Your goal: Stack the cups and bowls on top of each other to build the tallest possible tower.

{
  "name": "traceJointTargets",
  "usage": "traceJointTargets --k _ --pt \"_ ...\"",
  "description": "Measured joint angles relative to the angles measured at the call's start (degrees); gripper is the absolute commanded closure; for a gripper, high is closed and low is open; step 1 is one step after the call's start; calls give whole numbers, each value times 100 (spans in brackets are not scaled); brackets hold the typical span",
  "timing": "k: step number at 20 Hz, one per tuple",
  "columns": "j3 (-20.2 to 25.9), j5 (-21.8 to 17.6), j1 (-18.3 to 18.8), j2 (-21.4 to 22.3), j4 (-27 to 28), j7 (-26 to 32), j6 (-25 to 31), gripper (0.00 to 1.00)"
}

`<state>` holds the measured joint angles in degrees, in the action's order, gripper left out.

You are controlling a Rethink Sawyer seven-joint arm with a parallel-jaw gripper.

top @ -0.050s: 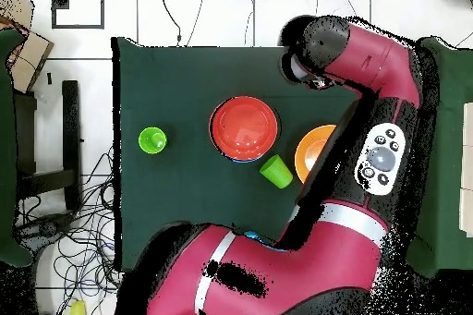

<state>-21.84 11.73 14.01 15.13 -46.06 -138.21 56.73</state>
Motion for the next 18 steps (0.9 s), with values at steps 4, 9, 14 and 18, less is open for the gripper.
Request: traceJointTargets --k 4,9,14,18 --pt "86 -69 1 3 -117 0 -134 0" --pt "201 -288 1 4 -281 0 -268 0" --pt "287 -452 6 24 -433 0 -389 0" --pt "381 -534 24 70 -546 0 -457 0"
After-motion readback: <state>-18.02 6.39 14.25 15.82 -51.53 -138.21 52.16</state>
